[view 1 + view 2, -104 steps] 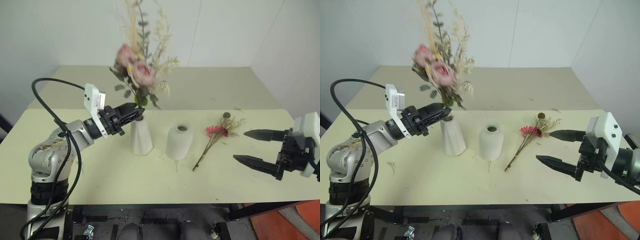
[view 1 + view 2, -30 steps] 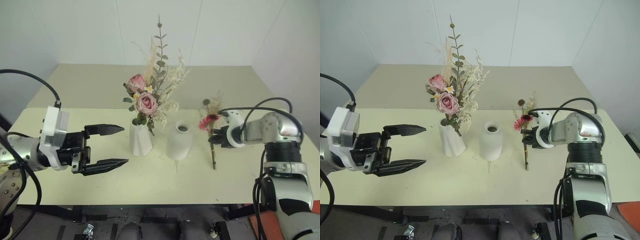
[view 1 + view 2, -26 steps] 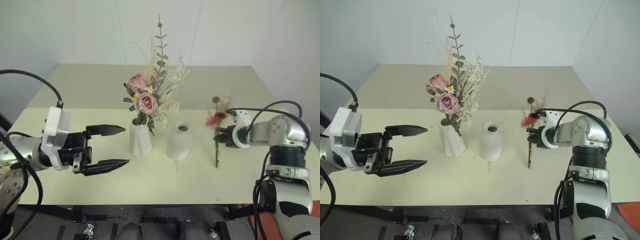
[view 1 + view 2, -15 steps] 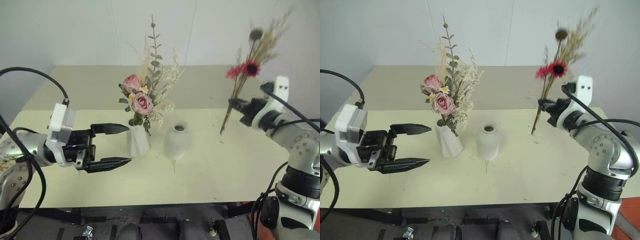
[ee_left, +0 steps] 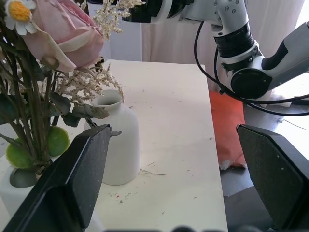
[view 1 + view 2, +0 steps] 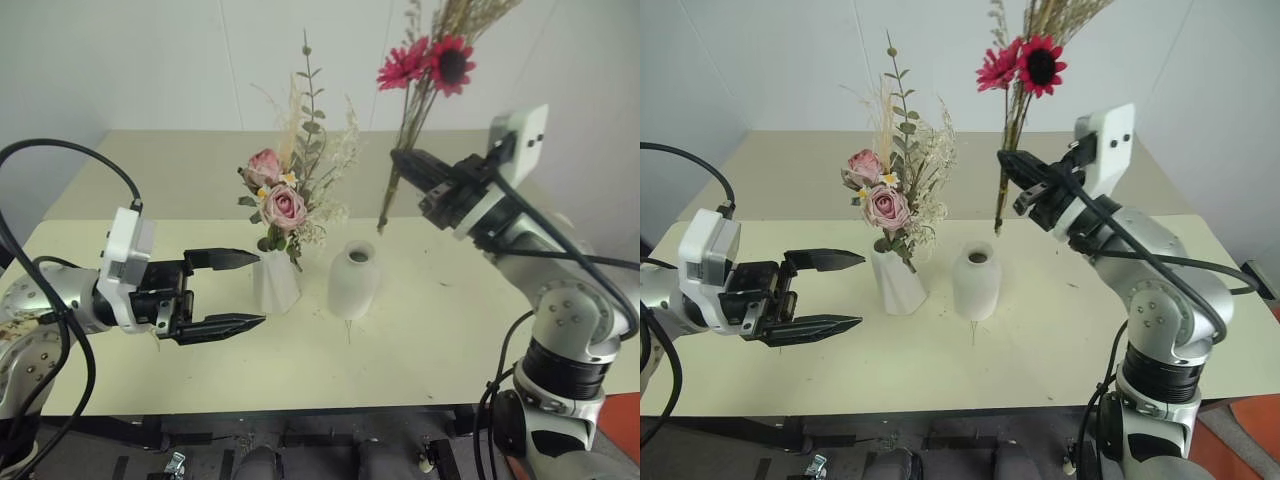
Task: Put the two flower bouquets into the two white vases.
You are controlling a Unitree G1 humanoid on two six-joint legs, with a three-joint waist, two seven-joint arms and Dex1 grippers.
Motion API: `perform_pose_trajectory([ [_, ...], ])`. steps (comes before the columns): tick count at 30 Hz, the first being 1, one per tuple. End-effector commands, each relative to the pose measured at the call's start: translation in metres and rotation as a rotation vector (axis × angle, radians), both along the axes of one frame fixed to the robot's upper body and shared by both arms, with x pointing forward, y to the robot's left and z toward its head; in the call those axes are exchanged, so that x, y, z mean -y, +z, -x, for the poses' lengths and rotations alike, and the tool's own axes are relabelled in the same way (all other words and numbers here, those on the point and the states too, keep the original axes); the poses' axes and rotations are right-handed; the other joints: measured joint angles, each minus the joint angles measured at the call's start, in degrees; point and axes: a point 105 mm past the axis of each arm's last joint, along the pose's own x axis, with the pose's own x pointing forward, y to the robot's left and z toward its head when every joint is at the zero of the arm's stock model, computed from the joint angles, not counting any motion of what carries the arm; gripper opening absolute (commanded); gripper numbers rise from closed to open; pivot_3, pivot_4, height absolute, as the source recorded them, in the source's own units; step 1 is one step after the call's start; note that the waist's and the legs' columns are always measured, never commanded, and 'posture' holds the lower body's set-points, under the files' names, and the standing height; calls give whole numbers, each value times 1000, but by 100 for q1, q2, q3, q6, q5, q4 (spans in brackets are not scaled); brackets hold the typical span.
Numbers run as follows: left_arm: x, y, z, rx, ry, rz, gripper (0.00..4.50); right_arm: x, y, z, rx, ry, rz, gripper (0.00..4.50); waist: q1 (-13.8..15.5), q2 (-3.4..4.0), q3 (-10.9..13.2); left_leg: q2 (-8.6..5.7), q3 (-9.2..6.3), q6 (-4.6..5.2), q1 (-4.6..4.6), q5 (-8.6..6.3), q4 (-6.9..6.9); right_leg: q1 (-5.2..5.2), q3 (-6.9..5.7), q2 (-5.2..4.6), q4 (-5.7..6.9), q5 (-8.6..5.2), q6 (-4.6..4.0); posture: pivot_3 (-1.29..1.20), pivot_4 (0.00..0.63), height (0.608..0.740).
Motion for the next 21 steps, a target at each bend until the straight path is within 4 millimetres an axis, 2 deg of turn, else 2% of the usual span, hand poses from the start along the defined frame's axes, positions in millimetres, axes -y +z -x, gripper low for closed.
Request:
perform_pose_trajectory([
  [1, 1, 7, 5, 34, -11, 6, 4500, -4, 3, 5, 40, 17, -28, 19, 0, 0, 0, 0, 0, 0, 0, 0, 0, 0, 0, 0, -1, 0, 0, 0, 150, 740],
  [21, 0, 10, 3, 45, -13, -13, 4500, -21, -59, 3, -87, 28, 47, 19, -7, 0, 0, 0, 0, 0, 0, 0, 0, -1, 0, 0, 0, 0, 0, 0, 150, 740],
])
